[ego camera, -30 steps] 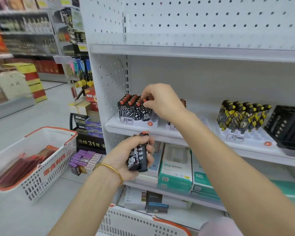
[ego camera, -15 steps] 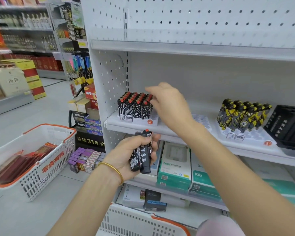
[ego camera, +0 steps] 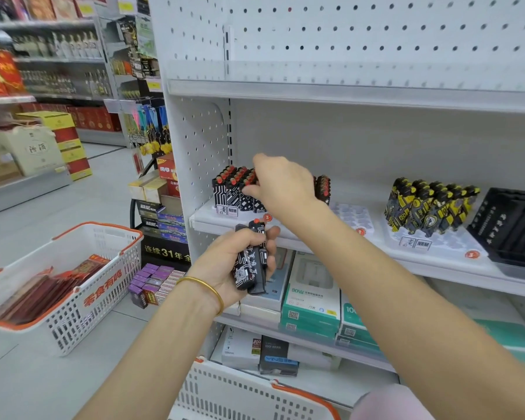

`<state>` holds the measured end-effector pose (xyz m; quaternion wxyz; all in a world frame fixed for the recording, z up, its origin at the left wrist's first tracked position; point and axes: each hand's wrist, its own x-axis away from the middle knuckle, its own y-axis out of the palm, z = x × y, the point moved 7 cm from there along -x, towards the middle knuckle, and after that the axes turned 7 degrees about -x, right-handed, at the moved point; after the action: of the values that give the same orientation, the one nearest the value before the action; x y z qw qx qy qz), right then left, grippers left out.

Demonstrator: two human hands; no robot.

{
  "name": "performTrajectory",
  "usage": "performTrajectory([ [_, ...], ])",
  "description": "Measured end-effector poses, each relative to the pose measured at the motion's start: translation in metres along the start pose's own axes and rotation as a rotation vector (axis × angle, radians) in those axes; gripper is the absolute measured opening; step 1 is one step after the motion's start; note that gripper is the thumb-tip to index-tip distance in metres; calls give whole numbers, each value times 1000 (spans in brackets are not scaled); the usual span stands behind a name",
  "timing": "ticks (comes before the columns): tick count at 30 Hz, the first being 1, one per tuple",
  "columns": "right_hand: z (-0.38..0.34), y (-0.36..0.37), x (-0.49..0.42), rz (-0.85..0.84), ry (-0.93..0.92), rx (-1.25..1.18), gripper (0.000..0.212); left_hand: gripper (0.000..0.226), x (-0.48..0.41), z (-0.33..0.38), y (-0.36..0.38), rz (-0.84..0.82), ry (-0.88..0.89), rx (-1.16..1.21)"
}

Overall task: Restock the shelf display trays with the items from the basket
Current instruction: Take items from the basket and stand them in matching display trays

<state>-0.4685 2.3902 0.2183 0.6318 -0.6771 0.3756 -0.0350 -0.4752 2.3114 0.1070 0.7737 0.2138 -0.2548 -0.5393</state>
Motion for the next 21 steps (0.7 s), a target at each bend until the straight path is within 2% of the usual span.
performTrajectory([
  [3,1,2,-7,-17,64,-26,28,44,-2,14,0,26,114,-50],
  [6,2,1,-10,-46,100,-45,39,54,-8,20,0,73,134,-128],
  [9,1,-6,-11,-7,111,-77,36,54,-11,19,-2,114,95,-182],
  [13,6,-27,-16,72,104,-142,9,50,-11,20,-4,120,84,-169],
  [14,9,-30,-17,60,95,-163,8,49,-11,20,-6,118,82,-145],
  [17,11,-27,-11,-65,25,-215,20,45,-8,18,-7,94,82,-81],
  [21,10,-23,-7,-12,-107,-197,29,42,-5,16,-7,61,88,-18],
])
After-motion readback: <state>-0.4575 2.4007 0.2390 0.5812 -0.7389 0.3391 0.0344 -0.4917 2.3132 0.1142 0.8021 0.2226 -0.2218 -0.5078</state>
